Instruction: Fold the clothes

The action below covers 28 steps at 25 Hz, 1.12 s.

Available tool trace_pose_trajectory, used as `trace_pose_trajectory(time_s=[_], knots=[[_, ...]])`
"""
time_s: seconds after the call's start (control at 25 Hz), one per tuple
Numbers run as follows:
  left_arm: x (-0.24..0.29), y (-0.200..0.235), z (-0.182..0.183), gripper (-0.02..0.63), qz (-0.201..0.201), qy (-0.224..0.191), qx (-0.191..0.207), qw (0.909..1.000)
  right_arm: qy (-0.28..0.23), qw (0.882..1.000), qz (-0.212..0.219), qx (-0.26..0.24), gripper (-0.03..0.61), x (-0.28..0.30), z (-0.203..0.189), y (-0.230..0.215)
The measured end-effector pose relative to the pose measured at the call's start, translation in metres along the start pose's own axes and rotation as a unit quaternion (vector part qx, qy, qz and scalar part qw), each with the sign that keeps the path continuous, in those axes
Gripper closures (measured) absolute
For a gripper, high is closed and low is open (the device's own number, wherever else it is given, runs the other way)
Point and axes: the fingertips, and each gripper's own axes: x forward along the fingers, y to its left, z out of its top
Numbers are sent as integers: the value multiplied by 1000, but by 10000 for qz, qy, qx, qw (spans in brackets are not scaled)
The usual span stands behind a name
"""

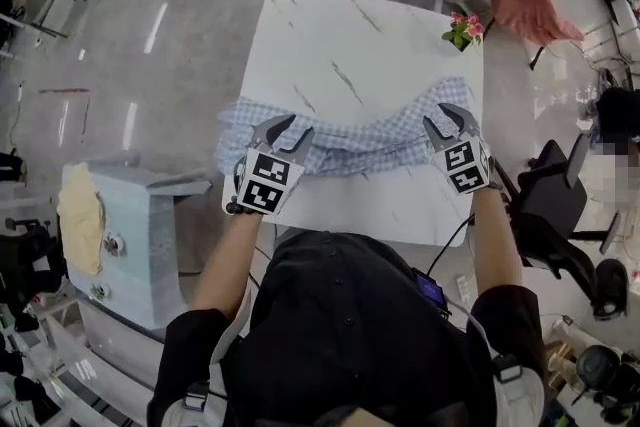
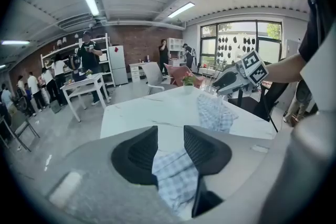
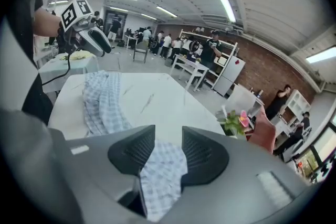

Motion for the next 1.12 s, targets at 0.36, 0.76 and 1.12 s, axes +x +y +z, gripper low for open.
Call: trace_pose_trajectory(time_s=[0.36,0.76,1.12], knots=[[51,-66,13,456,-275,376,503,9976,269,9991,-92,322,426,-39,-91,-30],[78,-78,-22,456,-772,1221,1311,9808,492,9984,205,204,430,-12,-111,-32],[91,-11,-63,460,-1055,1634,1501,9694,1029,9846,628,-1266,431,51,-96,-24]])
